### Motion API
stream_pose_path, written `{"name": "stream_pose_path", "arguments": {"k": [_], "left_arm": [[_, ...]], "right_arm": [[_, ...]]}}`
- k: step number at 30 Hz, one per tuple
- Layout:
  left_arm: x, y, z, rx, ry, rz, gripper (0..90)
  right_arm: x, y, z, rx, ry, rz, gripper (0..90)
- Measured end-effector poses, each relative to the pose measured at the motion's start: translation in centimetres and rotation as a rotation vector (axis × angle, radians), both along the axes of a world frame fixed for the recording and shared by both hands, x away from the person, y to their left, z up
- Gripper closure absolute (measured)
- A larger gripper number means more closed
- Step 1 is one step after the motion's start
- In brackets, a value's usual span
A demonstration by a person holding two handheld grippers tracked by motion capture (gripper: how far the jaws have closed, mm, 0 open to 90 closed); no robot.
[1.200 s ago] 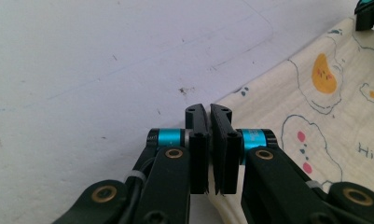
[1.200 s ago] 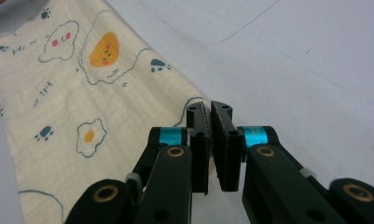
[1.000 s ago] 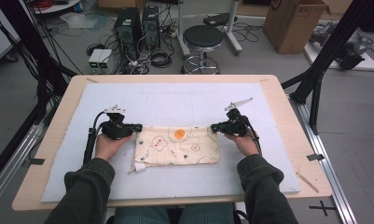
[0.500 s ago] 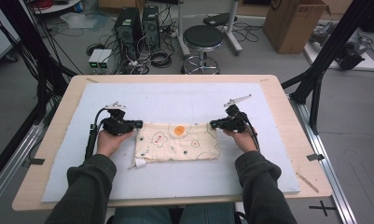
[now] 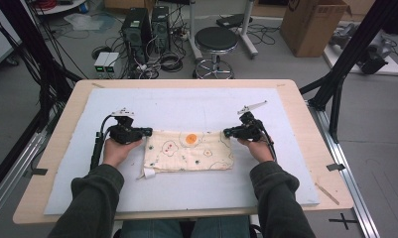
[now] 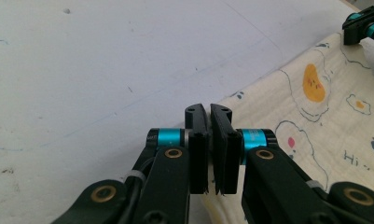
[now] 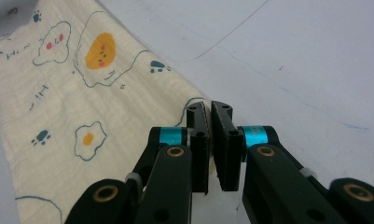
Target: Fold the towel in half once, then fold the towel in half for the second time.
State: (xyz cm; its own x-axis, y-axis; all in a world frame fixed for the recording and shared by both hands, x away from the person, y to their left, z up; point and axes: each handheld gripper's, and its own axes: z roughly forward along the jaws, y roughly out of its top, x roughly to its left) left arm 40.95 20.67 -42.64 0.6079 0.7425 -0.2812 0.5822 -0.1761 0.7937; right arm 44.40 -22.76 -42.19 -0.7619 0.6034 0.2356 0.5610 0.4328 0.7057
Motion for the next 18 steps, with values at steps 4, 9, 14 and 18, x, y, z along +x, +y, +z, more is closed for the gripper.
{"name": "stream_pose_path", "arguments": {"k": [4, 9, 14, 18], "left_arm": [[0.03, 0.04, 0.02, -0.005, -0.001, -0.004, 85.4], [0.04, 0.11, 0.05, -0.014, -0.001, -0.003, 85.4], [-0.13, 0.14, 0.27, -0.015, -0.009, -0.004, 85.5], [-0.27, 0.23, 0.47, -0.021, -0.014, -0.008, 85.5]], "right_arm": [[0.10, -0.12, -0.05, 0.004, 0.003, -0.002, 85.9], [0.25, -0.26, -0.14, 0.019, 0.003, -0.007, 85.9], [0.21, -0.33, -0.06, 0.032, 0.007, -0.011, 85.9], [0.05, -0.41, 0.18, 0.038, -0.002, -0.008, 85.9]]}}
